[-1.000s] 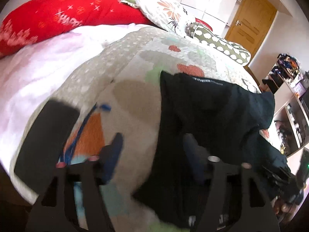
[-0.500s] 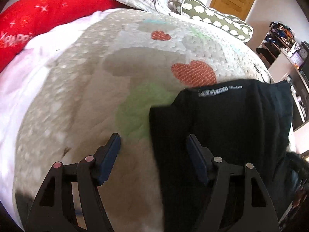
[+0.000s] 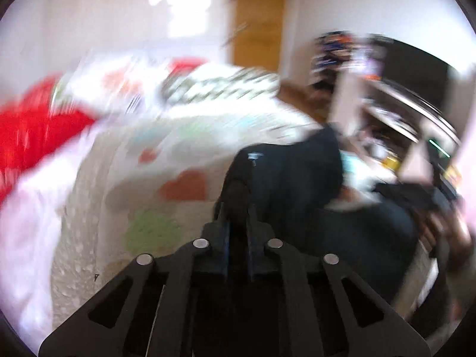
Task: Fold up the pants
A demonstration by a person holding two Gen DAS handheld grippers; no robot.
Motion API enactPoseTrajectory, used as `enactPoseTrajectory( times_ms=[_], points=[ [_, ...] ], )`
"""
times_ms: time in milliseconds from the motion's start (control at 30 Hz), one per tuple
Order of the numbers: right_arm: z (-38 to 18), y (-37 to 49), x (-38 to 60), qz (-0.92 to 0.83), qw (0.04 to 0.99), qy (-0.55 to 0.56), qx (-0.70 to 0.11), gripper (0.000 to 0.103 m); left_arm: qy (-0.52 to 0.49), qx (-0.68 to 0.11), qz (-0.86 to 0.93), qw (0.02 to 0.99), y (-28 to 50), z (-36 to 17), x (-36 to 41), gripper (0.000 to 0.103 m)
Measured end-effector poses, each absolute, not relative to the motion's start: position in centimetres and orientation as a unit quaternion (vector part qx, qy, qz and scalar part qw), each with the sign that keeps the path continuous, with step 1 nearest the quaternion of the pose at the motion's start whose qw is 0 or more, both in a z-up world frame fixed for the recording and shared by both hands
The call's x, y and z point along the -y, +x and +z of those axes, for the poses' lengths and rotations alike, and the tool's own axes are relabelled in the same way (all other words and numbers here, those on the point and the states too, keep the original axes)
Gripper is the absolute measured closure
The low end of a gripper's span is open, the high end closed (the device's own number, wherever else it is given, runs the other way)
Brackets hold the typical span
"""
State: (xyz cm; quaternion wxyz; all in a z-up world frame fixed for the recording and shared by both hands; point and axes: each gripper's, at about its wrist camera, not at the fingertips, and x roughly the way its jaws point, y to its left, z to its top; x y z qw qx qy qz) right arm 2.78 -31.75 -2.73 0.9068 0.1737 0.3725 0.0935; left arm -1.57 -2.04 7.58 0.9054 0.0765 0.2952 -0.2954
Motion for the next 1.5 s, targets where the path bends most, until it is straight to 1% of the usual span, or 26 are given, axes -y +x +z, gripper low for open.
enactPoseTrajectory(
  times_ms=[67,133,167,200,267,300,400,533,700,733,767,800,833,900,1000,1067,1133,1233,1300,1333,1367,1400,1433,1467,1500],
  points=[
    [-2.0,2.2,32.6,0.089,0.910,0.186,-0.359,0.056,0.125,-0.271,-0.341,0.891,-8.3,7.1,3.0,0.096],
    [-1.4,1.4,33.7,0.080,0.912,0.205,-0.346,0.056,0.127,-0.279,-0.371,0.877,-11.8,5.5,3.2,0.096],
    [-1.3,1.0,34.4,0.078,0.910,0.223,-0.340,0.053,0.130,-0.293,-0.381,0.867,-13.2,4.3,3.5,0.096],
    [-1.5,0.8,35.0,0.076,0.905,0.241,-0.341,0.048,0.128,-0.300,-0.375,0.868,-13.9,3.3,3.7,0.096],
    [-2.1,0.8,35.9,0.070,0.892,0.278,-0.350,0.041,0.112,-0.335,-0.372,0.858,-14.0,1.3,4.0,0.096],
    [-2.2,1.0,36.1,0.071,0.886,0.293,-0.352,0.039,0.105,-0.340,-0.355,0.864,-14.0,0.5,3.8,0.096],
    [-3.6,1.3,37.0,0.072,0.866,0.331,-0.369,0.035,0.036,-0.380,-0.341,0.859,-12.7,-0.7,2.4,0.096],
    [-5.4,2.2,37.5,0.037,0.861,0.317,-0.395,0.034,0.018,-0.384,-0.309,0.870,-12.7,-0.5,1.0,0.096],
    [-8.5,5.1,39.0,0.027,0.837,0.355,-0.415,0.034,0.025,-0.372,-0.295,0.880,-12.7,0.4,-0.1,0.096],
    [-9.0,5.9,38.9,0.027,0.837,0.350,-0.419,0.036,0.027,-0.371,-0.289,0.882,-12.5,0.5,-0.3,0.096],
    [-8.7,6.3,38.8,0.016,0.848,0.331,-0.413,0.058,0.028,-0.370,-0.285,0.884,-12.3,0.6,-0.5,0.096],
    [-8.4,6.3,38.7,0.009,0.852,0.321,-0.414,0.091,0.031,-0.368,-0.278,0.887,-12.2,0.7,-1.1,0.096],
    [-8.1,6.1,38.8,0.016,0.850,0.327,-0.413,0.097,0.037,-0.363,-0.264,0.893,-11.9,1.0,-1.5,0.096],
    [-6.4,4.4,38.8,0.046,0.858,0.339,-0.382,0.098,0.038,-0.352,-0.248,0.902,-11.3,1.5,-2.8,0.096],
    [-2.4,-1.5,38.0,0.064,0.897,0.278,-0.338,0.098,0.035,-0.358,-0.240,0.902,-11.2,0.8,-4.2,0.096],
    [-1.9,-5.1,37.5,0.080,0.902,0.258,-0.337,0.098,0.038,-0.374,-0.234,0.897,-11.8,-0.8,-5.2,0.095],
    [-2.6,-7.7,36.7,0.088,0.896,0.247,-0.358,0.098,0.024,-0.398,-0.223,0.890,-11.9,-2.6,-6.0,0.094],
    [-6.1,-9.9,35.3,0.089,0.878,0.227,-0.412,0.098,0.002,-0.423,-0.190,0.886,-11.5,-4.4,-6.9,0.094],
    [-8.1,-9.7,34.1,0.068,0.870,0.192,-0.448,0.098,-0.040,-0.429,-0.188,0.883,-11.2,-4.7,-7.9,0.094],
    [-8.0,-9.9,33.9,0.065,0.874,0.192,-0.442,0.098,-0.063,-0.432,-0.185,0.880,-11.1,-4.5,-8.6,0.093],
    [-7.5,-10.0,33.9,0.065,0.875,0.191,-0.441,0.097,-0.078,-0.433,-0.179,0.880,-11.1,-4.0,-9.2,0.089],
    [-6.9,-10.1,33.9,0.071,0.874,0.186,-0.442,0.094,-0.087,-0.426,-0.174,0.884,-11.4,-3.2,-9.8,0.085],
    [-6.3,-10.1,34.0,0.077,0.875,0.181,-0.442,0.089,-0.093,-0.416,-0.172,0.888,-11.7,-2.5,-10.1,0.073],
    [-5.4,-10.5,34.2,0.077,0.878,0.176,-0.439,0.074,-0.099,-0.408,-0.169,0.892,-11.9,-1.8,-10.5,0.058],
    [-4.7,-10.7,34.4,0.075,0.881,0.172,-0.433,0.063,-0.105,-0.400,-0.166,0.895,-12.0,-1.2,-10.7,0.050]
  ],
)
